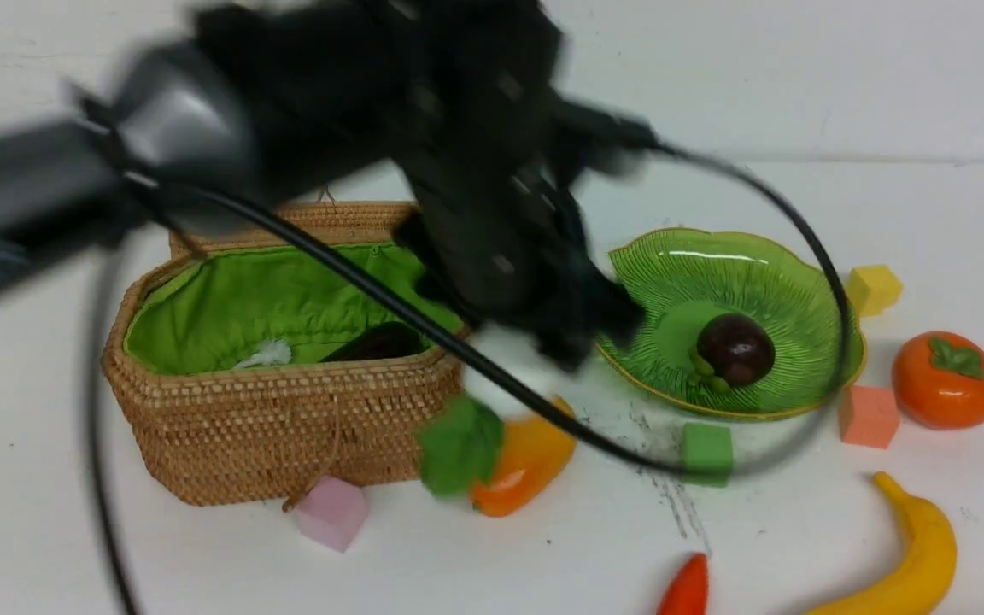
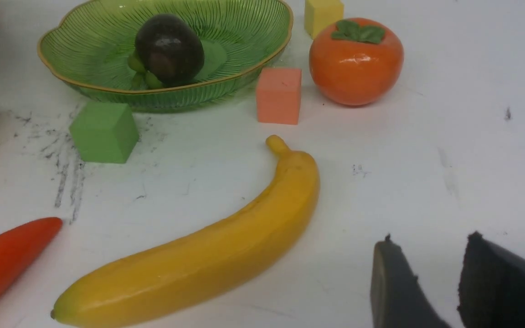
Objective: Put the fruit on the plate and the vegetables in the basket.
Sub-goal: Take a daikon with your left arm and place it on the basket on the left.
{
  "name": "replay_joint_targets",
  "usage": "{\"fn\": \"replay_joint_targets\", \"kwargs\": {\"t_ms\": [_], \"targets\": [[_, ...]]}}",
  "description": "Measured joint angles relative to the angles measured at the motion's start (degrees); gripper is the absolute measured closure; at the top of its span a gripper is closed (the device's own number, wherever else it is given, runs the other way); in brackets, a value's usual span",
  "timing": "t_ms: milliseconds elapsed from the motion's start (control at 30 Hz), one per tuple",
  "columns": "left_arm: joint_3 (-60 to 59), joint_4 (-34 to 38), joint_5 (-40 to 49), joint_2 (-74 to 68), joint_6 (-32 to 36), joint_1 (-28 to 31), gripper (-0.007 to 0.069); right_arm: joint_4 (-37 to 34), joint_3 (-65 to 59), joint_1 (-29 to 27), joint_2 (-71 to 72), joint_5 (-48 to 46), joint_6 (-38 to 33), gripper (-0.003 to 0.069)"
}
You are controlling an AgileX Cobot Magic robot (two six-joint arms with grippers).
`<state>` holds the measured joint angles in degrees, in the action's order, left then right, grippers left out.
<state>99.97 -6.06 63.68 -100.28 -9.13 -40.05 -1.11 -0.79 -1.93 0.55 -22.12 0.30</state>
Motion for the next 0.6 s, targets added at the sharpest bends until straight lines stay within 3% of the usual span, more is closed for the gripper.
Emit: {"fn": "replay_joint_targets", "kwargs": {"t_ms": [200, 300, 400, 600], "targets": [[0.0, -2.8, 1.6, 2.9, 4.4, 11.5, 0.0104, 0.0, 0.0, 0.0, 0.0, 0.0, 0.0, 0.0416], [0.0, -3.3, 1.9, 0.4, 15.2, 17.0, 0.0104, 0.0, 0.0, 0.0, 0.0, 0.0, 0.0, 0.0416], [0.0, -3.4, 0.7, -2.6, 24.8, 18.4, 0.0104, 0.0, 0.0, 0.0, 0.0, 0.0, 0.0, 0.0416], [-0.1, -4.7, -1.5, -7.3, 27.7, 18.4, 0.0104, 0.0, 0.0, 0.0, 0.0, 0.0, 0.0, 0.0416]]}}
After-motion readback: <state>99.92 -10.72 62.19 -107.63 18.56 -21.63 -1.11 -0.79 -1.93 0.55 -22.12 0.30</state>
